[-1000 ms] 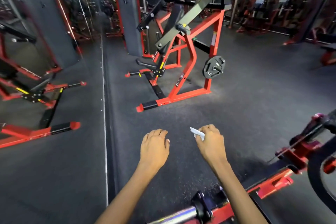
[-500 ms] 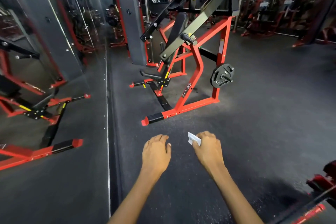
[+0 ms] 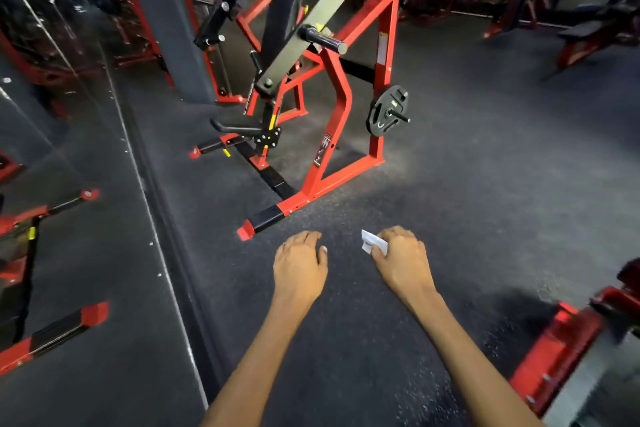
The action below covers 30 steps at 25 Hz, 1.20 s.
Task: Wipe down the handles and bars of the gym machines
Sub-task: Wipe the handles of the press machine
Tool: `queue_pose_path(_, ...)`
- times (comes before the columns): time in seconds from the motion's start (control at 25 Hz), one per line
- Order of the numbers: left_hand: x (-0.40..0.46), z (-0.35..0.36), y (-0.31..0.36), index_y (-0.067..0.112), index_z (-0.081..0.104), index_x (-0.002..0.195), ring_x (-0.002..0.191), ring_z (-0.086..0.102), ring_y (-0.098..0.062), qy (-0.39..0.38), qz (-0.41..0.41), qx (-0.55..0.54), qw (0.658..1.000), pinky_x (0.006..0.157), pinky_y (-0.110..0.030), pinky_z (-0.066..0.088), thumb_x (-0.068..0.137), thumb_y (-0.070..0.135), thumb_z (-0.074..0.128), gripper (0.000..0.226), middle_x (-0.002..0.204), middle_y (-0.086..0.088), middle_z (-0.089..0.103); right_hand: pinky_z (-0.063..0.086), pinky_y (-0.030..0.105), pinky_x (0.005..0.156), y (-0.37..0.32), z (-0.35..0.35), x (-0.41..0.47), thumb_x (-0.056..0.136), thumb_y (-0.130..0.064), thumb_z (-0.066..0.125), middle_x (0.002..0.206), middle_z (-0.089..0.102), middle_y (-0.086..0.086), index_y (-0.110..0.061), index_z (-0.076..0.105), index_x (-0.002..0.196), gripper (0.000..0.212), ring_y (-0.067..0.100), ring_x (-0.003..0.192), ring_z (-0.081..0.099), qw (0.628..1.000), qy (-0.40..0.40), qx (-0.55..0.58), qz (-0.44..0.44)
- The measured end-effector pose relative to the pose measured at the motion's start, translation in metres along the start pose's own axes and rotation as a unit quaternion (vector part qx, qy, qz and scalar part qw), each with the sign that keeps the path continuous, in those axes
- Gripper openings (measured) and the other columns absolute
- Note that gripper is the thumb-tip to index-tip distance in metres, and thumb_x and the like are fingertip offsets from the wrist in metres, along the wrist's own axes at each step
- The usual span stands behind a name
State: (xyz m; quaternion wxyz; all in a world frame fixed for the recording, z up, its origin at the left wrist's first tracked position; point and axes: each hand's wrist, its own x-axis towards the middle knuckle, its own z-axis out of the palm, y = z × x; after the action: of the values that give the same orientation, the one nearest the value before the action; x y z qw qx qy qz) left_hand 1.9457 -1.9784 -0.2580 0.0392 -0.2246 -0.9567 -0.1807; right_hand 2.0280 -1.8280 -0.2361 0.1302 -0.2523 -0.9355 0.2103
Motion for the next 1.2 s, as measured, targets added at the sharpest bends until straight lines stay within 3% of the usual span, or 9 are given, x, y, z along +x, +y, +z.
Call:
queue_pose_path(0.36, 0.018, -0.004, -0.007, 0.018, 0.054, 0.133, 0.126, 0.048, -0.017, -0.012, 0.037, 0.004, 0.999, 0.106, -0.032, 0.034, 0.099, 0.028, 0.045, 0.037, 0.135, 0.003, 0.056, 0.037, 0.036, 0.082, -0.014, 0.001, 0.019, 0.09, -0.024, 0.054, 0.105, 0.059, 0.012, -0.005, 0.064, 0.096, 0.022, 0.032, 0.102, 0.053, 1.0, 0.029, -0.011, -0.004)
queue_pose_path(0.56, 0.051, -0.016, -0.022, 0.019, 0.054, 0.132, 0.123, 0.049, -0.018, 0.005, 0.028, 0.023, 0.999, 0.102, -0.032, 0.035, 0.099, 0.028, 0.044, 0.036, 0.131, 0.003, 0.057, 0.038, 0.036, 0.081, -0.047, 0.021, 0.064, 0.088, -0.024, 0.053, 0.105, 0.058, 0.012, -0.004, 0.063, 0.095, 0.023, 0.033, 0.102, 0.053, 0.999, 0.001, 0.001, -0.04)
queue_pose_path(0.76, 0.143, -0.027, -0.07, 0.018, 0.056, 0.128, 0.117, 0.053, -0.02, 0.039, -0.005, 0.028, 0.999, 0.098, -0.032, 0.036, 0.097, 0.027, 0.045, 0.033, 0.125, 0.003, 0.06, 0.037, 0.038, 0.08, -0.099, 0.056, 0.157, 0.089, -0.03, 0.056, 0.103, 0.059, 0.015, -0.012, 0.053, 0.08, 0.02, 0.036, 0.101, 0.052, 0.997, -0.018, 0.022, -0.074)
queue_pose_path(0.96, 0.267, -0.038, -0.143, 0.02, 0.053, 0.132, 0.123, 0.049, -0.017, 0.039, -0.028, 0.038, 0.998, 0.101, -0.03, 0.033, 0.098, 0.028, 0.044, 0.036, 0.132, 0.004, 0.057, 0.037, 0.037, 0.08, -0.166, 0.108, 0.273, 0.087, -0.022, 0.054, 0.101, 0.059, 0.015, -0.013, 0.055, 0.081, 0.011, 0.035, 0.101, 0.053, 0.997, -0.028, 0.03, -0.071)
queue_pose_path(1.2, 0.403, -0.044, -0.221, 0.018, 0.053, 0.132, 0.122, 0.051, -0.019, 0.042, -0.049, 0.039, 0.997, 0.101, -0.032, 0.034, 0.099, 0.027, 0.044, 0.036, 0.13, 0.002, 0.058, 0.039, 0.037, 0.082, -0.244, 0.173, 0.404, 0.086, -0.03, 0.045, 0.105, 0.06, 0.014, -0.005, 0.063, 0.099, 0.033, 0.033, 0.105, 0.053, 0.993, -0.042, 0.019, -0.104)
